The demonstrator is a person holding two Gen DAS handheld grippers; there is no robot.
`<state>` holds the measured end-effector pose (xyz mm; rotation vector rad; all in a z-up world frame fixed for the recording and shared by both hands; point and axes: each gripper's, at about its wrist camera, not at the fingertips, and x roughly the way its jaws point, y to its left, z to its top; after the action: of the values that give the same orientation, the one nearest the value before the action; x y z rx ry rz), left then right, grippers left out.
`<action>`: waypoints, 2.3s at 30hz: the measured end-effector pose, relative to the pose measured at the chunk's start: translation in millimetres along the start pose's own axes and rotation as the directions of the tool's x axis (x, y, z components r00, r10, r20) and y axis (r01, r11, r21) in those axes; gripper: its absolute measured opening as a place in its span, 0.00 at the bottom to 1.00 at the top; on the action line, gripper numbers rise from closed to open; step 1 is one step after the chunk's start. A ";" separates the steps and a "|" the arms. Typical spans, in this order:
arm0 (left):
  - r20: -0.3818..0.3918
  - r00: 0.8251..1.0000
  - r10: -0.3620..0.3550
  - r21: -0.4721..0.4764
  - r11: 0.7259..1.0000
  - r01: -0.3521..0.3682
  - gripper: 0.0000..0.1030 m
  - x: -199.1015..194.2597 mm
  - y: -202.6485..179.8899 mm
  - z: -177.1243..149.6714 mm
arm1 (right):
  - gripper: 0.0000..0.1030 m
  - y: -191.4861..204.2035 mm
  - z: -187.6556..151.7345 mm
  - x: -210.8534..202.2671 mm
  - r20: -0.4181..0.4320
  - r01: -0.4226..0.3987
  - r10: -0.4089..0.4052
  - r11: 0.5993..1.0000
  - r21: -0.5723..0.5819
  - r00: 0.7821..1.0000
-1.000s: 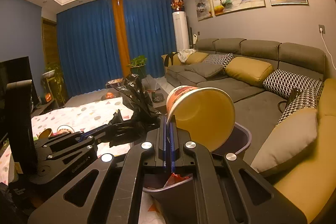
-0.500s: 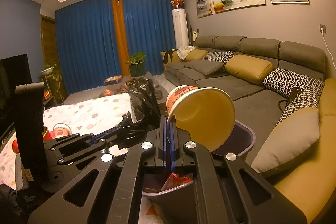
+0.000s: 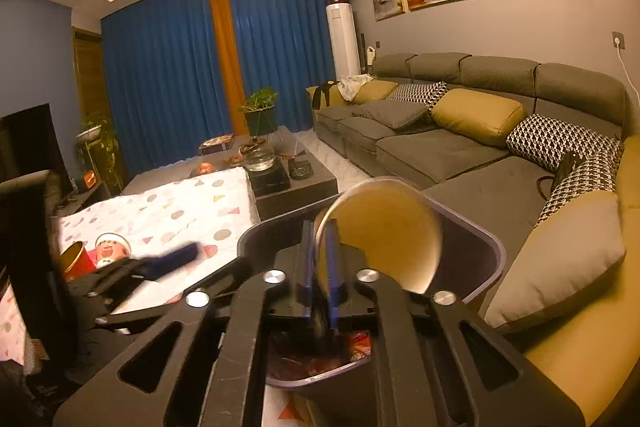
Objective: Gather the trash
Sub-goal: 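Open both tools to drop the black bag and orange cup into the bin, then grasp the pink plastic bag with the left tool, then grasp the gold-lined red cup by its rim with the right tool while the left tool holds the pink bag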
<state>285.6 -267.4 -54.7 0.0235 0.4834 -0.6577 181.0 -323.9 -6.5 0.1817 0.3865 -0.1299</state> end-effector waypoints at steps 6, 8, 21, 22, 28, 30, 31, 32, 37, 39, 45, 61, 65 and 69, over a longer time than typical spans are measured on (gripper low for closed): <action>0.041 0.995 0.091 -0.066 0.994 -0.088 0.92 -28.9 24.5 -0.1 | 0.31 -3.3 2.4 -2.8 0.017 0.008 -0.008 1.000 0.017 1.000; 0.067 0.989 0.128 -0.082 0.989 -0.123 0.94 -44.1 31.5 -1.1 | 0.46 -1.8 2.9 -11.1 0.042 0.015 -0.016 1.000 0.019 0.999; 0.087 0.892 0.444 -0.162 0.889 -0.427 0.94 -165.4 97.7 -42.7 | 0.74 61.1 -15.5 -53.1 0.104 -0.065 0.070 0.997 -0.047 0.992; 0.083 0.876 0.475 -0.176 0.872 -0.456 0.94 -177.5 106.7 -49.2 | 0.74 67.3 -17.6 -53.9 0.100 -0.079 0.084 0.995 -0.053 0.991; 0.022 0.817 0.577 -0.263 0.791 -0.552 0.94 -234.4 152.0 -83.7 | 0.75 122.8 -34.7 -55.9 0.058 -0.189 0.196 0.975 -0.115 0.979; 0.009 0.799 0.601 -0.283 0.768 -0.575 0.94 -250.6 162.4 -93.4 | 0.75 140.8 -39.0 -54.4 0.041 -0.225 0.232 0.966 -0.128 0.972; 0.007 0.793 0.609 -0.287 0.761 -0.582 0.94 -255.5 165.2 -95.8 | 0.75 150.5 -41.1 -53.1 0.032 -0.246 0.252 0.960 -0.136 0.967; 0.002 0.784 0.620 -0.293 0.750 -0.593 0.94 -263.1 170.0 -100.2 | 0.75 155.4 -42.0 -52.2 0.028 -0.255 0.261 0.957 -0.140 0.965; -0.013 0.768 0.640 -0.310 0.728 -0.611 0.94 -281.2 182.5 -109.3 | 0.75 188.6 -48.6 -46.0 0.006 -0.303 0.309 0.938 -0.168 0.951; -0.016 0.779 0.627 -0.313 0.737 -0.600 0.94 -280.5 184.9 -109.9 | 0.75 197.5 -50.5 -44.4 0.003 -0.304 0.310 0.935 -0.184 0.951; -0.045 0.825 0.563 -0.299 0.781 -0.549 0.94 -244.9 193.5 -100.5 | 0.75 212.7 -56.7 -39.9 -0.012 -0.319 0.323 0.927 -0.197 0.946; -0.271 0.879 0.393 -0.291 0.836 -0.464 0.41 -162.0 236.1 -97.4 | 0.75 235.7 -56.8 -15.4 -0.045 -0.332 0.331 0.910 -0.250 0.942; -0.232 0.894 0.382 -0.299 0.847 -0.439 0.19 -169.2 232.8 -98.5 | 0.74 248.9 -56.7 -4.6 -0.066 -0.341 0.335 0.904 -0.259 0.940; -0.158 0.913 0.377 -0.305 0.860 -0.408 0.17 -192.2 225.8 -96.8 | 0.68 260.0 -55.8 7.7 -0.091 -0.347 0.334 0.903 -0.255 0.938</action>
<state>246.7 40.5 -85.7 -0.1647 0.6536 -0.1650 209.5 -59.7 -21.1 -0.0175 0.4074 0.2734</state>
